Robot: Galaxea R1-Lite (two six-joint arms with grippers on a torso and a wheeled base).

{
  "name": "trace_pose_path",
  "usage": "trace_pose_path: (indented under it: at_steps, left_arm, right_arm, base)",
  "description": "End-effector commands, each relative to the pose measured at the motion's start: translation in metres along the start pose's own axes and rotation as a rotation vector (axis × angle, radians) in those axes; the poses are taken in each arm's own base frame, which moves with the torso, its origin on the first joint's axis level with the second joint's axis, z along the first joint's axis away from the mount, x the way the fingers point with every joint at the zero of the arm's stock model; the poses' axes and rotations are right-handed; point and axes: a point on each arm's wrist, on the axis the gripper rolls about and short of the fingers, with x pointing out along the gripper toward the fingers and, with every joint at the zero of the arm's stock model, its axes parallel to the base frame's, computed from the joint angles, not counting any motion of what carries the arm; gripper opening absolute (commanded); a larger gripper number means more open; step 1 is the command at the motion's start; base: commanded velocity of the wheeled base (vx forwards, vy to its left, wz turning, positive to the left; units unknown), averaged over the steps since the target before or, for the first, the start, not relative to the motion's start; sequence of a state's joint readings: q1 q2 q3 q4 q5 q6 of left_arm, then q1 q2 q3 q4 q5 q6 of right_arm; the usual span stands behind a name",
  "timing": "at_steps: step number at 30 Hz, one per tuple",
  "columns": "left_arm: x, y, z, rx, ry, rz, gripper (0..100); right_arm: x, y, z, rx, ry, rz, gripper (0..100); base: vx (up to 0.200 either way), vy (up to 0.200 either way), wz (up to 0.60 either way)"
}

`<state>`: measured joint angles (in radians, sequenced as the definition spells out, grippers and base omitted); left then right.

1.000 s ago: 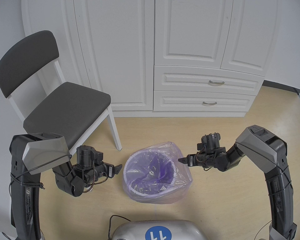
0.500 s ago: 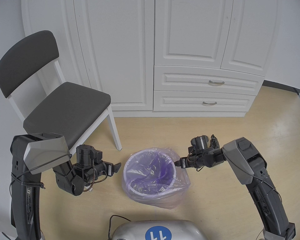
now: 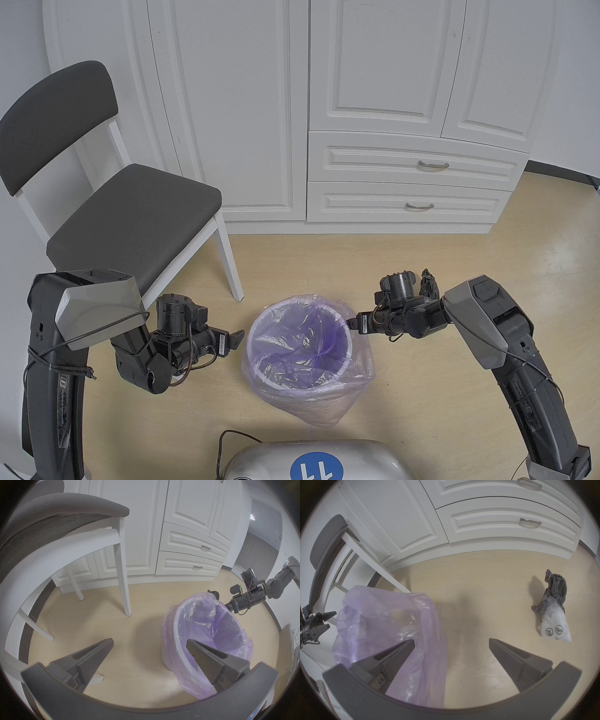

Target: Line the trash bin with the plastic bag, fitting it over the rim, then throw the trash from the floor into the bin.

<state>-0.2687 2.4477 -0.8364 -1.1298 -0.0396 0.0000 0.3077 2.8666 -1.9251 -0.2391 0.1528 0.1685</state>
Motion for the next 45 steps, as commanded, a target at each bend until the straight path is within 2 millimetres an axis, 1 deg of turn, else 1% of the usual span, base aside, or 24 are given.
trace_pose_path:
  at_steps: [1,2,3,4,5,6,7,9,11,12,14,15,16,20,21,23,24,26,29,31,33,36,43,45]
  left_arm:
    - [-0.002,-0.001,0.001,0.001,0.002,-0.003,100]
    - [-0.002,-0.001,0.001,0.003,0.002,-0.003,100]
    - [-0.002,-0.001,0.000,0.003,0.003,-0.003,100]
    - [-0.001,-0.001,0.001,0.003,0.002,-0.003,100]
    - [-0.001,-0.001,0.001,0.003,0.002,-0.003,100]
    - [-0.002,-0.001,0.000,0.001,0.003,-0.003,100]
    - [-0.002,-0.001,0.000,0.001,0.002,-0.003,100]
    - [-0.002,-0.001,0.001,0.002,-0.015,-0.003,100]
    - [-0.003,-0.001,0.001,0.004,-0.023,-0.003,100]
    - [-0.003,-0.001,0.000,0.004,-0.023,-0.003,100]
    - [-0.003,-0.001,0.000,0.005,-0.021,-0.003,100]
    - [-0.002,-0.001,-0.001,0.006,-0.015,-0.004,100]
    - [-0.002,-0.001,-0.001,0.008,-0.015,-0.007,100]
    - [-0.002,-0.002,-0.003,0.002,-0.014,-0.021,100]
    - [-0.001,-0.002,-0.005,0.000,-0.009,-0.029,100]
    - [0.002,-0.002,-0.010,0.001,0.011,-0.046,100]
    - [0.002,-0.002,-0.010,0.001,0.011,-0.046,100]
    - [0.003,-0.002,-0.014,-0.001,0.017,-0.066,100]
    - [0.004,-0.003,-0.013,0.000,0.009,-0.098,100]
    - [0.010,-0.007,-0.010,-0.001,0.009,-0.223,100]
    - [0.016,-0.010,-0.009,-0.001,0.026,-0.281,100]
    - [0.024,-0.010,-0.005,-0.006,0.071,-0.301,100]
    - [0.033,-0.007,-0.015,0.004,0.172,-0.296,100]
    - [0.035,-0.005,-0.016,0.049,0.192,-0.273,100]
  right_arm:
    - [-0.052,0.014,0.028,-0.029,-0.034,0.003,100]
    - [-0.066,0.012,0.030,-0.085,-0.022,-0.005,100]
    - [-0.068,0.012,0.030,-0.098,-0.021,-0.008,100]
    - [-0.077,0.011,0.031,-0.141,-0.015,-0.018,100]
    - [-0.078,0.011,0.031,-0.145,-0.014,-0.021,100]
    - [-0.089,0.005,0.029,-0.190,0.001,-0.037,100]
    - [-0.095,0.003,0.030,-0.213,0.006,-0.042,100]
    - [-0.108,-0.009,0.025,-0.275,0.032,-0.056,100]
    - [-0.114,-0.022,0.020,-0.332,0.053,-0.061,100]
    - [-0.116,-0.032,0.013,-0.378,0.082,-0.040,100]
    - [-0.115,-0.037,0.007,-0.393,0.096,-0.022,100]
    - [-0.106,-0.044,-0.004,-0.391,0.124,-0.004,100]
    - [-0.099,-0.047,-0.009,-0.386,0.134,0.001,100]
    - [-0.084,-0.048,-0.005,-0.300,0.156,0.021,100]
    - [-0.074,-0.045,-0.001,-0.235,0.162,0.033,100]
    - [-0.056,-0.038,-0.003,-0.169,0.160,0.040,100]
    - [-0.056,-0.038,-0.003,-0.169,0.160,0.040,100]
    - [-0.040,-0.037,-0.007,-0.103,0.154,0.033,100]
    - [-0.039,-0.038,-0.008,-0.085,0.154,0.030,100]
    - [-0.039,-0.040,-0.009,-0.049,0.156,0.021,100]
    - [-0.041,-0.041,-0.009,-0.016,0.158,0.002,100]
    - [-0.042,-0.042,-0.010,0.017,0.163,-0.013,100]
    - [-0.042,-0.042,-0.010,0.020,0.161,-0.014,100]
    - [-0.042,-0.042,-0.010,0.023,0.163,-0.015,100]
  base:
    - [0.000,0.000,0.00]
    - [0.000,0.000,0.00]
    - [0.000,0.000,0.00]
    - [0.000,0.000,0.00]
    - [0.000,0.000,0.00]
    - [0.000,0.000,0.00]
    - [0.000,0.000,0.00]
    - [0.000,0.000,0.00]
    - [0.000,0.000,0.00]
    - [0.000,0.000,0.00]
    - [0.000,0.000,0.00]
    - [0.000,0.000,0.00]
    - [0.000,0.000,0.00]
    - [0.000,0.000,0.00]
    - [0.000,0.000,0.00]
    - [0.000,0.000,0.00]
    - [0.000,0.000,0.00]
    - [0.000,0.000,0.00]
    - [0.000,0.000,0.00]
    - [0.000,0.000,0.00]
    - [0.000,0.000,0.00]
    - [0.000,0.000,0.00]
    - [0.000,0.000,0.00]
    - [0.000,0.000,0.00]
